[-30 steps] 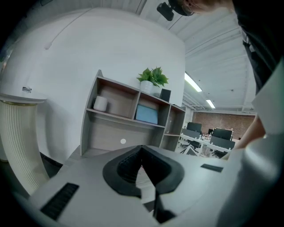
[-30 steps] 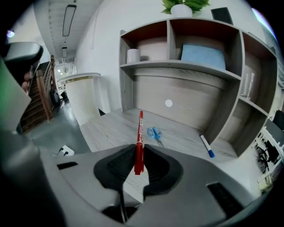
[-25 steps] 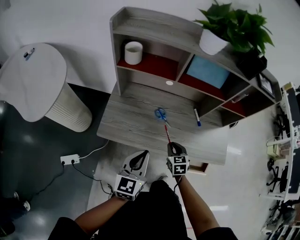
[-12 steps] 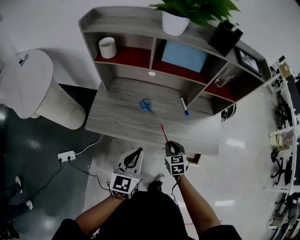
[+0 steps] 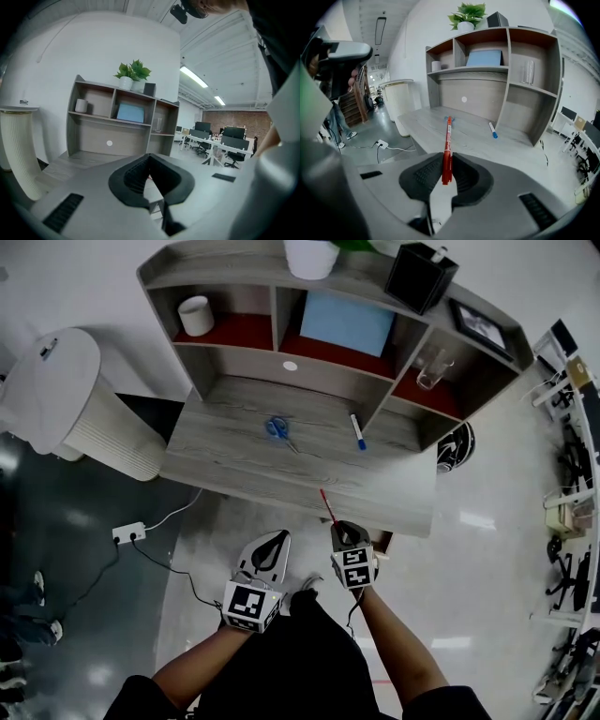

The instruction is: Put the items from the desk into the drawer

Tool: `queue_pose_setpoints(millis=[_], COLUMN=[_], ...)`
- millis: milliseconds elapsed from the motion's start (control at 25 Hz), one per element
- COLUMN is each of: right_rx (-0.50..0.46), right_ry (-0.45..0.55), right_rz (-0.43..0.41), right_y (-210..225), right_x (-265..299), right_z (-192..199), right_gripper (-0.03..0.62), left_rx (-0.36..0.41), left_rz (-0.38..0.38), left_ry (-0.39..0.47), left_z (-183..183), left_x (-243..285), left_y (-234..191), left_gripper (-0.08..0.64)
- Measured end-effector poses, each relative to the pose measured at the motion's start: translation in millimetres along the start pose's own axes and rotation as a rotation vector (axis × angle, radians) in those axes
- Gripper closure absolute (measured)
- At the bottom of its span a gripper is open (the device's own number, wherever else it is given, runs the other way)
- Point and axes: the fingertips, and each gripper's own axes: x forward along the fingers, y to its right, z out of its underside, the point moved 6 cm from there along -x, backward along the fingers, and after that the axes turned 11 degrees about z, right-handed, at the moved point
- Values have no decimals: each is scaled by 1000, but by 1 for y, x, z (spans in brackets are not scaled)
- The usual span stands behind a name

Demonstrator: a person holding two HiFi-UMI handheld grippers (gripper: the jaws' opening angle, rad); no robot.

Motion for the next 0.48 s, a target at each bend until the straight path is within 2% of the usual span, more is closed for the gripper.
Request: queue_pose_setpoints(millis=[280, 480], right_rx=[-67, -86], right_ry=[-4, -43], right_rz=[-20, -43], right_y=[25, 42], right_x=[-7, -9], right_z=[43, 76], right_gripper=[520, 520], left_rx=[-10, -21], left_rz=[-15, -17], left_ry=[-12, -31], left_z=[15, 31], left_x=[19, 28], left_y=[36, 59], left_gripper=[557, 557])
